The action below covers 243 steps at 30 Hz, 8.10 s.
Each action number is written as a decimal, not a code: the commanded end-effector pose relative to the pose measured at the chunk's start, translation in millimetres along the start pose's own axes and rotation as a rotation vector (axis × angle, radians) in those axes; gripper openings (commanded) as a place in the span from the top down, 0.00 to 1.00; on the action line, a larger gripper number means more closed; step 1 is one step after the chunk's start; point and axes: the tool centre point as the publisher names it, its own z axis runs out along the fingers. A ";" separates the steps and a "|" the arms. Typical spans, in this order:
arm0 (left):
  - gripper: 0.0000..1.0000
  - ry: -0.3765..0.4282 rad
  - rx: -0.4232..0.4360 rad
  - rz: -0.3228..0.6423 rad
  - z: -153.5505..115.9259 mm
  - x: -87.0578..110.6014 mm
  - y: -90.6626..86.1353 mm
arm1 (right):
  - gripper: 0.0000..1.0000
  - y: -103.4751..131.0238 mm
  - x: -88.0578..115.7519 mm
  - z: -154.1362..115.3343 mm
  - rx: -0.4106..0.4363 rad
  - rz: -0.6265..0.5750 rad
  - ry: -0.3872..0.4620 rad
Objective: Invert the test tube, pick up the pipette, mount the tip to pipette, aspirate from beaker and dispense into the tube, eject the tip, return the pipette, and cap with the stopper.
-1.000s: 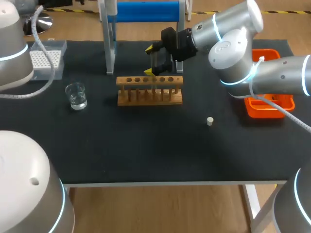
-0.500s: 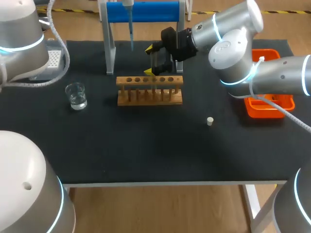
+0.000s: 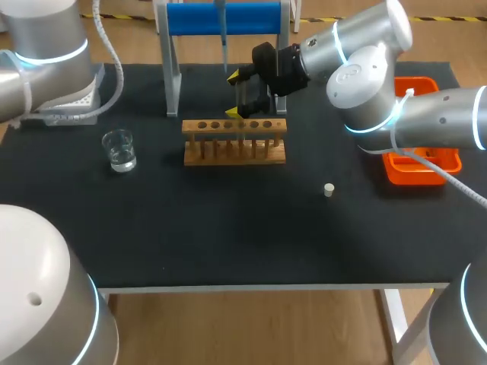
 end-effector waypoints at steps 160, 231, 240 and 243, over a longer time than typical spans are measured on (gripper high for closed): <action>1.00 0.045 0.029 -0.024 20.6 -23.0 36.7 | 0.00 0.3 -0.9 -0.9 0.003 0.000 0.004; 1.00 0.055 0.041 -0.063 19.6 -25.0 60.7 | 0.00 0.3 -0.9 -0.9 0.003 0.000 0.004; 1.00 0.018 -0.004 -0.047 17.1 -25.6 61.9 | 0.00 0.3 -0.9 -0.9 0.003 0.000 0.004; 1.00 0.016 0.005 -0.039 17.5 -26.8 63.5 | 0.00 0.3 -0.9 -0.9 0.003 0.000 0.004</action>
